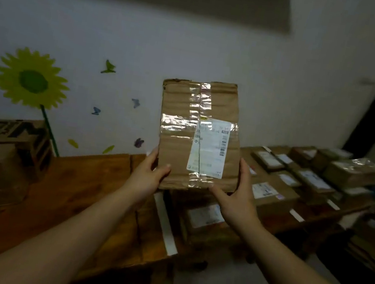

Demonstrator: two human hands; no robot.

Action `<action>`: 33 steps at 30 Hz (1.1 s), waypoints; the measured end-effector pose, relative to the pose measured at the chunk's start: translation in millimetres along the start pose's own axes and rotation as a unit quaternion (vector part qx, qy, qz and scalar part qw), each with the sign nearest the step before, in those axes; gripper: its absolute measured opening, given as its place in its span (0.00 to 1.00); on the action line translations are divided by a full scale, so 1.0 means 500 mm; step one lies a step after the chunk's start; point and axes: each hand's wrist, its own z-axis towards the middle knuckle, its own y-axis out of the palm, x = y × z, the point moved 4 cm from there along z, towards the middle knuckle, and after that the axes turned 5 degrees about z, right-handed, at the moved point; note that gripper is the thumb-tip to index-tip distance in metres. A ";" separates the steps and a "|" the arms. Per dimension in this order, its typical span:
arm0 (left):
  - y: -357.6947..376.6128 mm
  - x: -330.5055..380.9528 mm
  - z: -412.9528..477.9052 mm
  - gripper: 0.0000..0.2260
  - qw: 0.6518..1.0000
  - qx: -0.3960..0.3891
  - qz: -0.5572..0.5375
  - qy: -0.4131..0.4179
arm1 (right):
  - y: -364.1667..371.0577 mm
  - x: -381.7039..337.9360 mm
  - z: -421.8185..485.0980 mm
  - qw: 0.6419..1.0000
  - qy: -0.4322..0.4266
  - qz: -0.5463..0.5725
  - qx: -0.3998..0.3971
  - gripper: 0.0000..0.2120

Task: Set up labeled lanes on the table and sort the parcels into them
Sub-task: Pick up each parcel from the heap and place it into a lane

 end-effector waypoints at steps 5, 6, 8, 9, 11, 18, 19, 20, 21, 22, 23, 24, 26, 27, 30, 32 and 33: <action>0.240 0.018 -0.010 0.23 0.999 -0.048 0.020 -0.013 | -0.230 0.056 -0.018 0.998 -0.002 -0.030 0.049 0.44; 0.290 0.019 -0.014 0.23 0.998 -0.057 0.024 -0.019 | -0.277 0.072 -0.022 0.998 0.008 -0.038 0.057 0.44; 0.384 0.016 -0.018 0.25 0.996 -0.076 0.031 -0.036 | -0.365 0.108 -0.034 0.996 0.023 -0.048 0.067 0.44; 0.428 0.013 -0.020 0.26 0.995 -0.086 0.040 -0.042 | -0.406 0.125 -0.042 0.996 0.029 -0.049 0.073 0.44; 0.509 0.003 -0.018 0.27 0.991 -0.104 0.073 -0.045 | -0.480 0.160 -0.056 0.994 0.050 -0.050 0.086 0.45; 0.713 0.006 -0.018 0.28 0.975 -0.162 0.141 -0.053 | -0.665 0.242 -0.050 0.988 0.093 -0.046 0.114 0.44; 0.735 0.003 -0.009 0.28 0.973 -0.170 0.147 -0.058 | -0.681 0.254 -0.044 0.987 0.100 -0.043 0.122 0.42; 0.756 -0.002 0.002 0.28 0.969 -0.178 0.157 -0.064 | -0.695 0.267 -0.036 0.985 0.104 -0.039 0.130 0.39; 0.776 -0.007 0.014 0.29 0.966 -0.185 0.168 -0.068 | -0.706 0.282 -0.028 0.984 0.110 -0.036 0.136 0.35; 0.795 -0.012 0.027 0.28 0.963 -0.192 0.175 -0.069 | -0.716 0.296 -0.019 0.983 0.118 -0.030 0.141 0.33; 0.814 -0.019 0.042 0.27 0.961 -0.200 0.177 -0.069 | -0.727 0.313 -0.008 0.981 0.129 -0.028 0.146 0.33; 0.833 -0.024 0.056 0.26 0.959 -0.211 0.175 -0.068 | -0.737 0.331 0.004 0.978 0.141 -0.024 0.153 0.35; 0.870 -0.038 0.092 0.25 0.956 -0.227 0.169 -0.070 | -0.758 0.360 0.034 0.974 0.156 -0.024 0.161 0.35; 0.888 -0.043 0.111 0.25 0.956 -0.232 0.166 -0.074 | -0.769 0.371 0.050 0.973 0.162 -0.027 0.162 0.34; 0.941 -0.058 0.176 0.25 0.955 -0.236 0.156 -0.084 | -0.807 0.394 0.111 0.969 0.176 -0.044 0.165 0.33; 0.976 -0.061 0.218 0.25 0.953 -0.242 0.155 -0.093 | -0.831 0.411 0.153 0.966 0.192 -0.049 0.167 0.34; 0.992 -0.063 0.238 0.26 0.952 -0.244 0.156 -0.097 | -0.842 0.421 0.171 0.964 0.202 -0.051 0.168 0.35</action>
